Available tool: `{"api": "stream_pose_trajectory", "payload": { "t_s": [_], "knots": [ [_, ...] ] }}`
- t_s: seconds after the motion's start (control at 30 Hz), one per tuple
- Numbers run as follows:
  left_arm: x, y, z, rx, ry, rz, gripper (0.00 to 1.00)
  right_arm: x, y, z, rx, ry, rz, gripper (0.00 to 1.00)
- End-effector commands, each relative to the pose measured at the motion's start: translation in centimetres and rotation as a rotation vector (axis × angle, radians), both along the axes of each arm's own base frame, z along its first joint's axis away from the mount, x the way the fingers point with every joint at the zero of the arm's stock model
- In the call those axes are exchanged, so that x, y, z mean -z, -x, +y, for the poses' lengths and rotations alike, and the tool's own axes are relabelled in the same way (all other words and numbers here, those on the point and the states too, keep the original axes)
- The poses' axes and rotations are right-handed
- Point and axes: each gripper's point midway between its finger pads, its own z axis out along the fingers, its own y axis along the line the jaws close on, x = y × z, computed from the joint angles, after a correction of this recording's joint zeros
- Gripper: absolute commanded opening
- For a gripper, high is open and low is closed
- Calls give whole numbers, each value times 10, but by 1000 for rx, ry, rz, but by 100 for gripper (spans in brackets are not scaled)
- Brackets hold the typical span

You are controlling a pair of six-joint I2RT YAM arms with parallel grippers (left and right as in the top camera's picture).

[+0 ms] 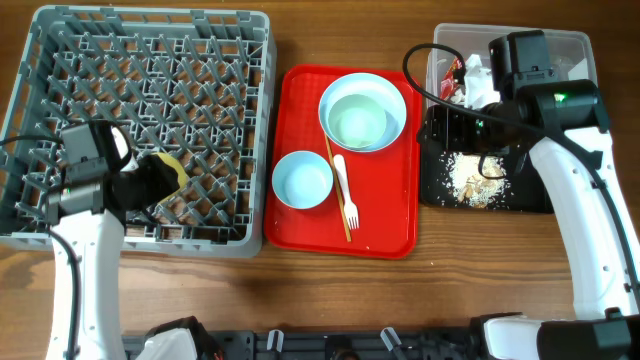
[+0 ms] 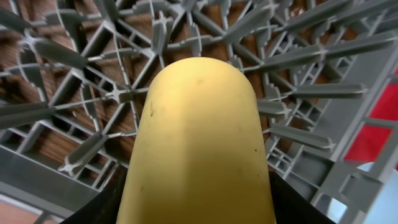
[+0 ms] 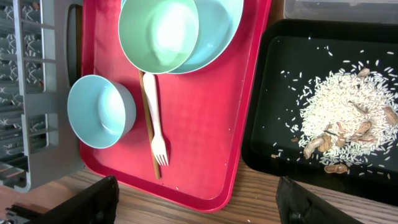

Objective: Sort waste into correct bins and load items into the dishwasher rack
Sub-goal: 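Lower the yellow cup into the dish rack with left gripper and release, then grasp the small light-blue bowl with left gripper and place it in the rack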

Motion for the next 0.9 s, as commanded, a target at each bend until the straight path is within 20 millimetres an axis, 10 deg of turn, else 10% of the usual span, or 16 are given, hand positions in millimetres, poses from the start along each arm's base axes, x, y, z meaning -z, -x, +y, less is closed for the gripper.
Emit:
{"api": "stream_pose_trajectory", "payload": {
  "t_s": [0.0,0.07,0.1,0.13,0.2,0.33,0.43,0.7,0.87],
  "knots": [
    [13,-5,5,-1,-3,50,10,-7,-3,-4,-6,17,-31,82],
    [23,-6,5,-1,6,82,49,-7,-2,-4,-6,17,-30,82],
    [28,-5,5,-1,11,99,89,-7,-2,-4,-6,18,-28,82],
    [30,-6,5,-1,12,104,100,-7,-2,-4,-6,18,-27,83],
    [21,-15,7,2,7,57,100,-7,-2,-4,-5,17,-27,100],
    [-34,-43,3,31,-1,-112,100,-7,-2,-4,-4,17,-26,100],
    [-77,-63,-36,160,30,-255,100,-8,-3,-4,1,16,-30,100],
    [-67,-48,-208,654,98,-252,100,-11,-13,-81,435,27,-7,100],
    [-20,-43,-269,805,28,-175,99,-9,-10,-87,450,31,9,100]
  ]
}}
